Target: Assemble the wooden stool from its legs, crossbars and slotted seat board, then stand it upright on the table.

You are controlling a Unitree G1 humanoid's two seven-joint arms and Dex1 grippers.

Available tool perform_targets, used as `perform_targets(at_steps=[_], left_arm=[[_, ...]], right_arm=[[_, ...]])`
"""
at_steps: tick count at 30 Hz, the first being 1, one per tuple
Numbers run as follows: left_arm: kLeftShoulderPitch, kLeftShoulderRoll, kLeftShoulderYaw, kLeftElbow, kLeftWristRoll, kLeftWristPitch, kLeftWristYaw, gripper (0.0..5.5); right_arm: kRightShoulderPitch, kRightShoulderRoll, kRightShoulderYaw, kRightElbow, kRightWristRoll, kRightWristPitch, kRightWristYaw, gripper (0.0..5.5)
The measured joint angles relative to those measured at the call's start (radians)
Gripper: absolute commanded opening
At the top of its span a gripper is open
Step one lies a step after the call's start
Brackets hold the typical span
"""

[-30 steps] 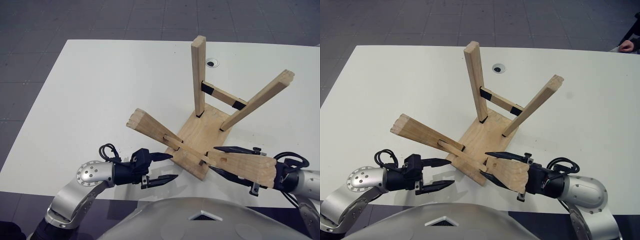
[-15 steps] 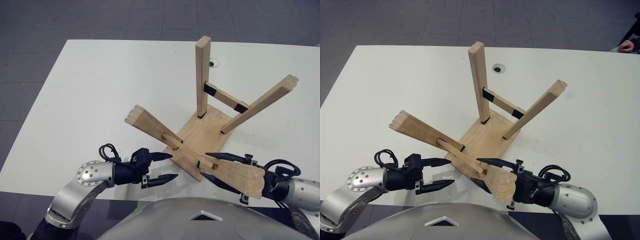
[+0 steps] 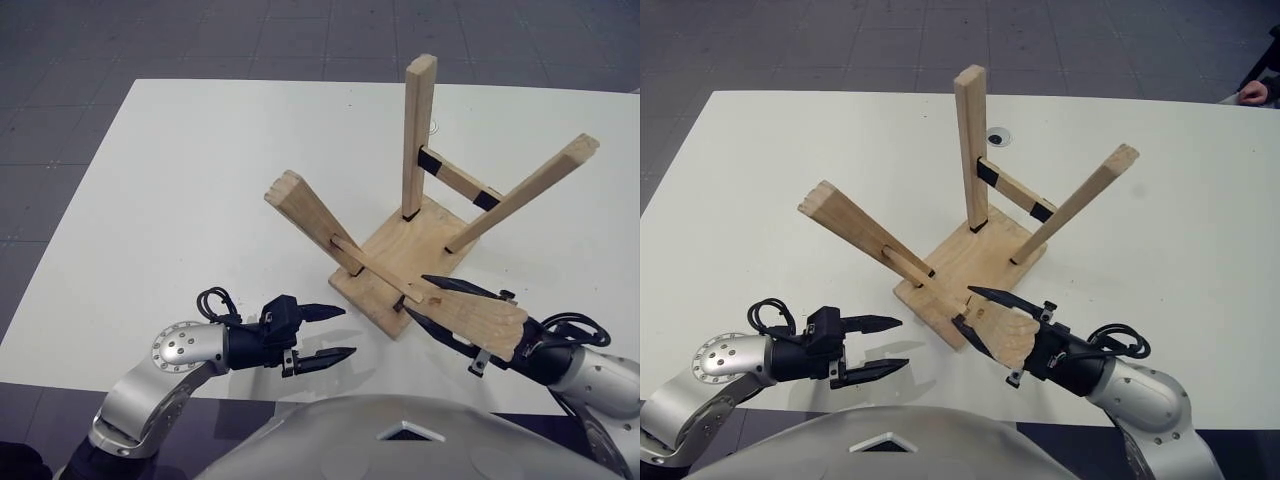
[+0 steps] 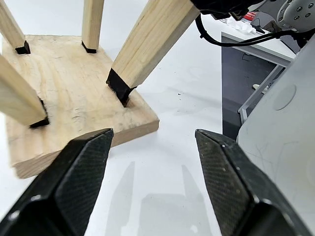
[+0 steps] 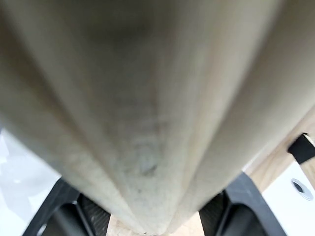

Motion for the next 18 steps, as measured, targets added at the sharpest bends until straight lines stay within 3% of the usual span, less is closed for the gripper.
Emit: perform_targets(at_steps=[11, 18], left_arm=[[0.0, 0.0, 0.016, 0.0, -0.005, 0.008, 0.0, 3.08], [0.0, 0.0, 0.018, 0.0, -0.005, 0.01, 0.0, 3.08]], right_arm=[[0.046, -0.06, -0.146, -0.003, 0.03, 0.016, 0.023, 2.03], [0.036, -0.06, -0.149, -0.007, 0.04, 0.039, 0.018, 2.03]])
